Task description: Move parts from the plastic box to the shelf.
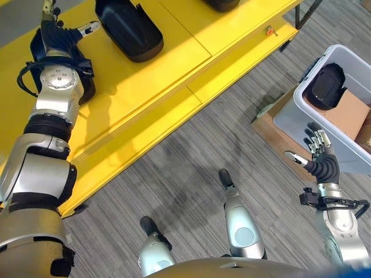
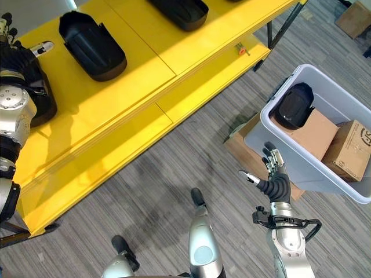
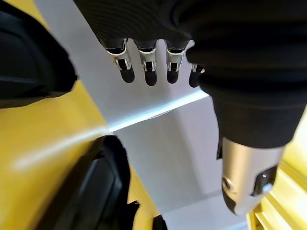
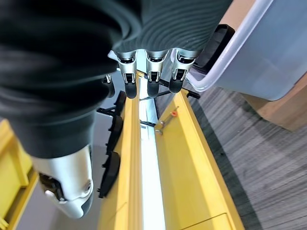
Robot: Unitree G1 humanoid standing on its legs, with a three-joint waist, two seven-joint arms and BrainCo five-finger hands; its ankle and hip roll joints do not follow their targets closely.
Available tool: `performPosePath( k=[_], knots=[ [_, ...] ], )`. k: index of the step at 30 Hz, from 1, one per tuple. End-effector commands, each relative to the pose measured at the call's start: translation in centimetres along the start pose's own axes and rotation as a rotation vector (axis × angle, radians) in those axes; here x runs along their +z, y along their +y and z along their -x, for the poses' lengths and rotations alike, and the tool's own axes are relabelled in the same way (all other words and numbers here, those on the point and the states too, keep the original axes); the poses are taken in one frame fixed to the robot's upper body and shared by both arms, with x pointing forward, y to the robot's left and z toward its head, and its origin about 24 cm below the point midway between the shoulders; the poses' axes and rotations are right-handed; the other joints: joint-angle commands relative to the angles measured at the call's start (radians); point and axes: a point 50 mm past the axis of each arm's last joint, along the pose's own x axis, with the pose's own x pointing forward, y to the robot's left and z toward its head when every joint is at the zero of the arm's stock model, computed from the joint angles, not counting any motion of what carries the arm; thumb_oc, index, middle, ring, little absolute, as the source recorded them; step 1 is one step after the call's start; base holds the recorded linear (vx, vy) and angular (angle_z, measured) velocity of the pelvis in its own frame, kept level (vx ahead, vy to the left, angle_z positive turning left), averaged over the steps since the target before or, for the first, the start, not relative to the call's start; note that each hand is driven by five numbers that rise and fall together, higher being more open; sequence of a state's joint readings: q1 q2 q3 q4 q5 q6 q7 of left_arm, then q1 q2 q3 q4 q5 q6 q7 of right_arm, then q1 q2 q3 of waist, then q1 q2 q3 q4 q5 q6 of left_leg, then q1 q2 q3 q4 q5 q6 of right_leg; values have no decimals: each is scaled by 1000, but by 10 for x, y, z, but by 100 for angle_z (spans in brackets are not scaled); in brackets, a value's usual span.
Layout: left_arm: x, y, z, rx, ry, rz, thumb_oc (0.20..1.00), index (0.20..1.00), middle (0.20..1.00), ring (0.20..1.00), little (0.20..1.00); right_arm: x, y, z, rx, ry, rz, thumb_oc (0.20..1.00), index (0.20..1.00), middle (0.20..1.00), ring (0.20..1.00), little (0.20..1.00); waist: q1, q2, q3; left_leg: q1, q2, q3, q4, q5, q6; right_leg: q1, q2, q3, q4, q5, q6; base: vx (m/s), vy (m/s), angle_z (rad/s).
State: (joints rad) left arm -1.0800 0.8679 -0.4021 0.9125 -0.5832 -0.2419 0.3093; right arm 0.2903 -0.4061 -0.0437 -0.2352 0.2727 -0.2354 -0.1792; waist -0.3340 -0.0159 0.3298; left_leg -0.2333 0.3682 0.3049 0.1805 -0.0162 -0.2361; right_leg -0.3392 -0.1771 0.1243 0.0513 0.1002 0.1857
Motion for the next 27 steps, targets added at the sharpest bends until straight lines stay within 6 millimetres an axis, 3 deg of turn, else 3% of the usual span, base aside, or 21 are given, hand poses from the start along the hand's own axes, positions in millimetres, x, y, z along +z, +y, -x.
performPosePath(
  k=[1,11,27],
  knots=[
    [47,33,-19,114,-125,76,1000,1000,1000,1000,1000,23,-14,-16,-44,-141,-9,1000,1000,1000,1000,1000,-18,-5,40,-99,-15,-33,140,-5,71,30,-57,-32,139,-164,8,-21,23,6],
    [38,29,-20,121,-73,73,1000,1000,1000,1000,1000,16,-15,-11,-31,-94,-12,1000,1000,1000,1000,1000,5,-25,54,-172,-24,-63,198,-32,77,40,-86,-59,100,-129,16,-10,23,14],
    [30,33,-22,164,-23,93,1000,1000,1000,1000,1000,13,-16,-5,-19,-74,-9,1000,1000,1000,1000,1000,16,-56,67,-227,-19,-63,243,-51,86,25,-96,-56,65,-96,24,-8,11,1]
  ],
)
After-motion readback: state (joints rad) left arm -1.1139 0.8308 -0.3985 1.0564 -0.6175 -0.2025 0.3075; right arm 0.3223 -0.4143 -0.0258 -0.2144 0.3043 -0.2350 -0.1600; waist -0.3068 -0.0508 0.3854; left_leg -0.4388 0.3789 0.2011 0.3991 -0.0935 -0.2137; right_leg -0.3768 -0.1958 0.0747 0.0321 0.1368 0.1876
